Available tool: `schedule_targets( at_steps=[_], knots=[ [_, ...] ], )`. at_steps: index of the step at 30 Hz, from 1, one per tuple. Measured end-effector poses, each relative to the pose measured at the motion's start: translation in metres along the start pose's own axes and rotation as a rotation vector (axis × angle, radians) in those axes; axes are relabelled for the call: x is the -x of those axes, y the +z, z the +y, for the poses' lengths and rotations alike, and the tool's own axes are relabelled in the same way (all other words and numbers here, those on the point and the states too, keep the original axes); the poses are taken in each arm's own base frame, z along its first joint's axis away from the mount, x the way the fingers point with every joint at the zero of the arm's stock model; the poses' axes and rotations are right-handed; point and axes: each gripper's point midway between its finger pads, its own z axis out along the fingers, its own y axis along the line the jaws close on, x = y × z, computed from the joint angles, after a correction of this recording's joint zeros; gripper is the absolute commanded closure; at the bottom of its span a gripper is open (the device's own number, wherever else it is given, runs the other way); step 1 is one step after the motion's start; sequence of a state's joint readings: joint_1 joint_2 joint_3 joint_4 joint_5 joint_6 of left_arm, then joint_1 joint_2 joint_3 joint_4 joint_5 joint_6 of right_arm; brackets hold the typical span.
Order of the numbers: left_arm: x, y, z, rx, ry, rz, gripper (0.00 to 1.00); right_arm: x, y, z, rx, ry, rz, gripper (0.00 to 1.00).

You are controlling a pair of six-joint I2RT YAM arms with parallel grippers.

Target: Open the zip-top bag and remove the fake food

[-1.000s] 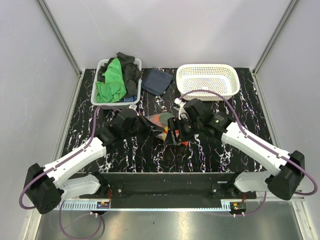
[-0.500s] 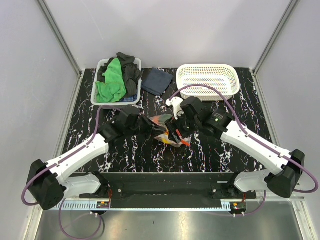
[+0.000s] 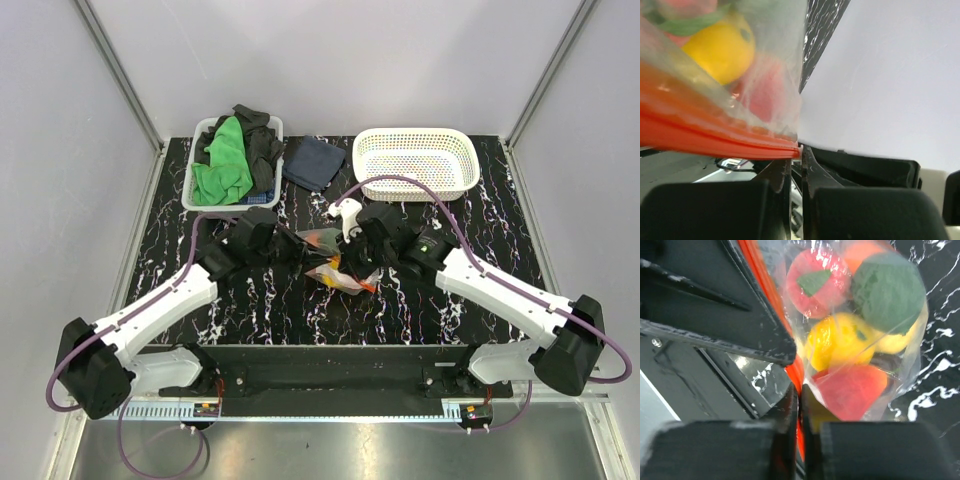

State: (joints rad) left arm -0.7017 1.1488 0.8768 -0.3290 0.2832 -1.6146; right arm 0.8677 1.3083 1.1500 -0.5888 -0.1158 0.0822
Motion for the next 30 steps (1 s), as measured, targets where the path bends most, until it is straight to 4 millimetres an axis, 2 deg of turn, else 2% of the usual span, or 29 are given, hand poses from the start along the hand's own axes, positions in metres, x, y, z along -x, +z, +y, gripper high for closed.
schedule_targets(
  at_steps=[6, 9, 14, 22, 30],
  knots=[
    [0.014, -0.003, -0.003, 0.009, -0.026, -0.023, 1.0, 0.006, 0.001, -0.001, -0.018, 0.023, -0.048, 1.0],
    [0.024, -0.01, -0.002, 0.009, -0.022, -0.044, 1.0, 0.004, -0.008, -0.004, -0.035, 0.025, -0.068, 1.0],
    [0.053, -0.03, 0.0, -0.004, -0.001, -0.123, 1.0, 0.003, -0.025, -0.003, -0.033, 0.022, -0.097, 1.0],
    [0.082, -0.042, 0.021, 0.077, 0.115, -0.211, 1.0, -0.013, -0.023, 0.003, 0.002, 0.046, -0.056, 1.0],
    [0.091, -0.057, -0.006, 0.068, 0.303, -0.256, 1.0, -0.012, -0.031, 0.01, 0.035, 0.084, -0.084, 1.0]
  ],
)
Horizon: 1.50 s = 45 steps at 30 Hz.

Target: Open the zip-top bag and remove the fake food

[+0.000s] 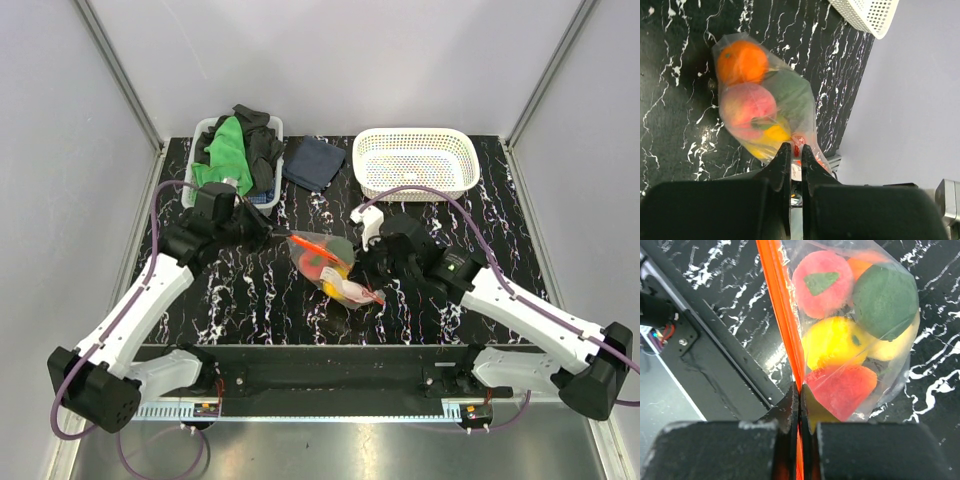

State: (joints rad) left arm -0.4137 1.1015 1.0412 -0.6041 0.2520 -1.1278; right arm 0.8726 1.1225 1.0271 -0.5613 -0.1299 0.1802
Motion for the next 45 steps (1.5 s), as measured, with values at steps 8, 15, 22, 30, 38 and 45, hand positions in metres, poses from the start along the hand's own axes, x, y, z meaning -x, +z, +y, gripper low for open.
schedule_targets(
  at_steps=[8, 15, 22, 30, 38, 45],
  knots=[
    [0.014, 0.003, -0.004, 0.006, 0.068, -0.018, 1.0, -0.012, 0.006, 0.009, 0.032, 0.08, 0.104, 0.36],
    [0.012, 0.002, -0.003, -0.002, 0.086, -0.006, 1.0, 0.032, 0.008, 0.023, 0.045, 0.109, 0.088, 0.37],
    [0.009, -0.004, -0.006, -0.018, 0.089, -0.002, 1.0, 0.052, 0.01, 0.028, 0.055, 0.105, 0.072, 0.52],
    [0.008, -0.004, -0.007, -0.024, 0.09, 0.006, 1.0, 0.04, 0.017, 0.021, 0.018, 0.11, 0.125, 0.59],
    [0.006, -0.005, -0.007, -0.027, 0.091, 0.014, 1.0, 0.034, 0.016, 0.012, -0.022, 0.101, 0.128, 0.62],
    [0.005, -0.006, -0.007, -0.032, 0.095, 0.017, 1.0, 0.017, 0.003, 0.004, -0.053, 0.089, 0.138, 1.0]
  ],
)
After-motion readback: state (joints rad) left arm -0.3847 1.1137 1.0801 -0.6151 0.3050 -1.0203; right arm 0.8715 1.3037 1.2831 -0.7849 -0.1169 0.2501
